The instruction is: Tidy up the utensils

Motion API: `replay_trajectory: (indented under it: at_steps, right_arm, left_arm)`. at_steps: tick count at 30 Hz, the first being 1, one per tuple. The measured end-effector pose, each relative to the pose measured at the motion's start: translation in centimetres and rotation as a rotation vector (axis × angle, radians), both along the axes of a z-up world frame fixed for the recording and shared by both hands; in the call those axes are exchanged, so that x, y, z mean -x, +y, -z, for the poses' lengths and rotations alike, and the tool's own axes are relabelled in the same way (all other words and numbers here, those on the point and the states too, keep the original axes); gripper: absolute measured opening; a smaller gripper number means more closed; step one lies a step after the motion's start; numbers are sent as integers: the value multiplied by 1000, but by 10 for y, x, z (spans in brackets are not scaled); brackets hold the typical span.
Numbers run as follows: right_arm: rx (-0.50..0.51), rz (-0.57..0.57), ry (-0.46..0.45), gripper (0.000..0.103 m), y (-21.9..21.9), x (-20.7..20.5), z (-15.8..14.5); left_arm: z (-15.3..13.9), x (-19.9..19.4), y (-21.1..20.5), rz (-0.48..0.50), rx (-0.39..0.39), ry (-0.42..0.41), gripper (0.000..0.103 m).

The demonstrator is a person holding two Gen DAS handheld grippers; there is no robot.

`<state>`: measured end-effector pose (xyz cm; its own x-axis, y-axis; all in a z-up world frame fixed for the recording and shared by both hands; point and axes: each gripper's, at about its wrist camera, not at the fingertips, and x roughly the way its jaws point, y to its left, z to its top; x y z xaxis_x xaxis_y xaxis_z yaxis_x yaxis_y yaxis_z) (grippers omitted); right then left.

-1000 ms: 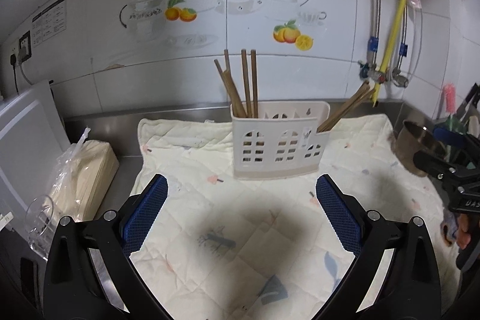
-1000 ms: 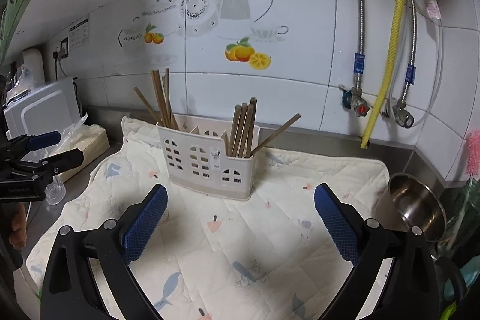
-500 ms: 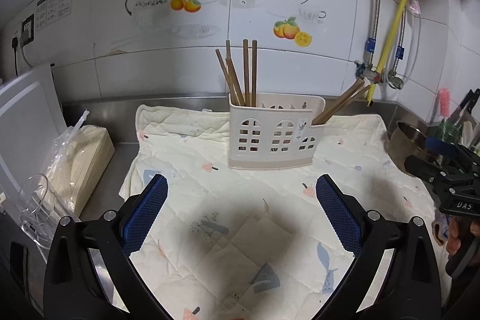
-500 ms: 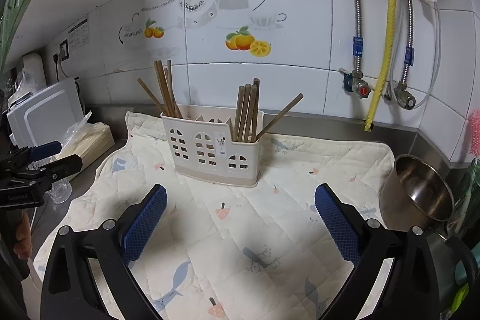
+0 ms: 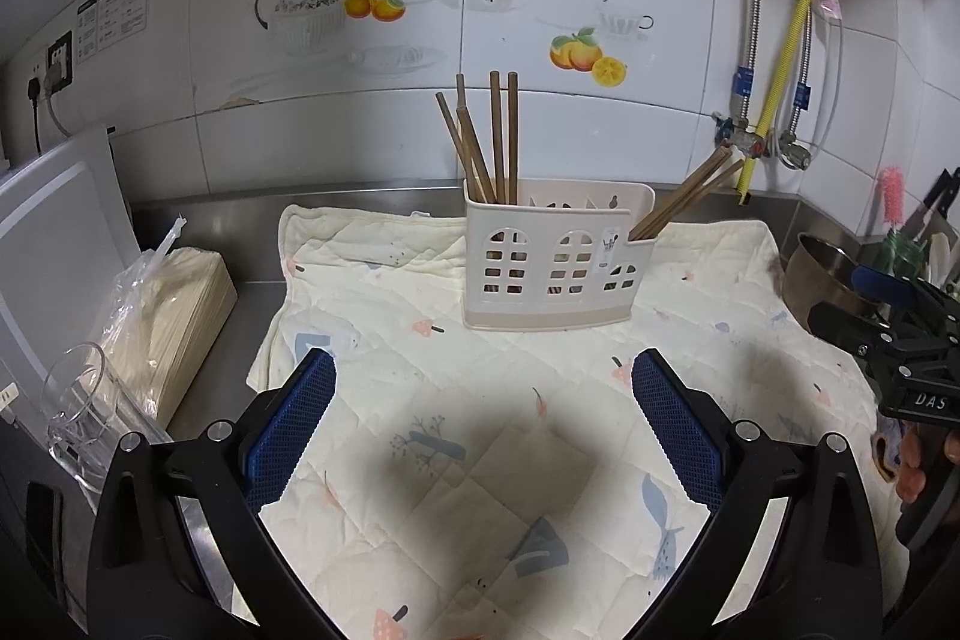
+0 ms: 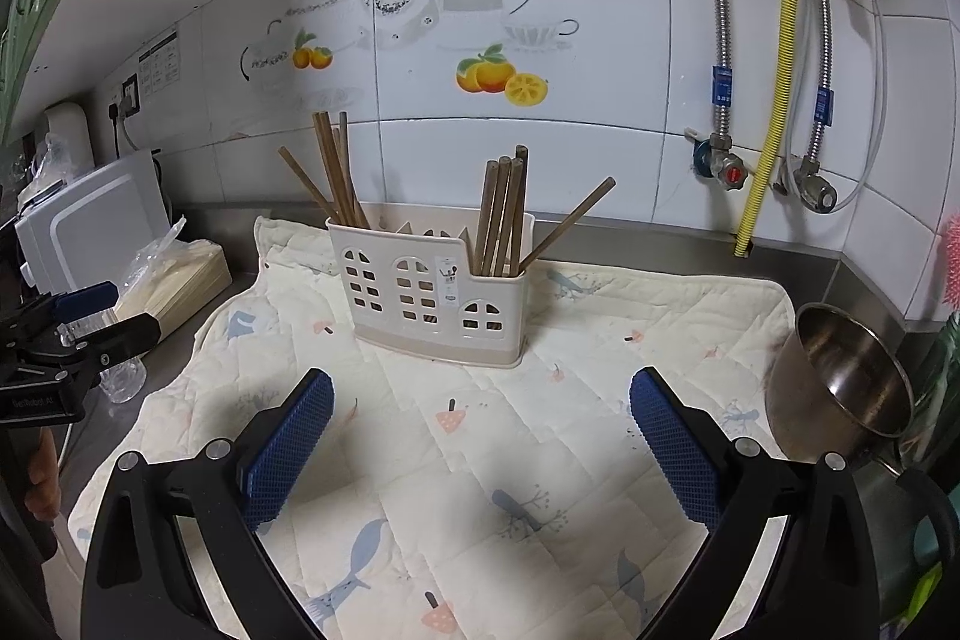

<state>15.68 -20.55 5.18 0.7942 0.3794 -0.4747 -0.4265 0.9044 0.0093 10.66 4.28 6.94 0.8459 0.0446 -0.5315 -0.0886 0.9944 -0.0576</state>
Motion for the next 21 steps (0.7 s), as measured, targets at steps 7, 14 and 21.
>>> replay_trajectory:
  at_steps: [7,14,21]
  right_arm:
    - [-1,-1,7,96,1,-1,2]
    - [0,1,12,96,0,-1,4]
    - [-3,6,14,96,-1,-1,5]
  left_arm:
    - [0,0,0,0,0,4,98]
    - [4,-1,1,0,-3,14,98]
    - [5,-1,2,-2,-3,16,98]
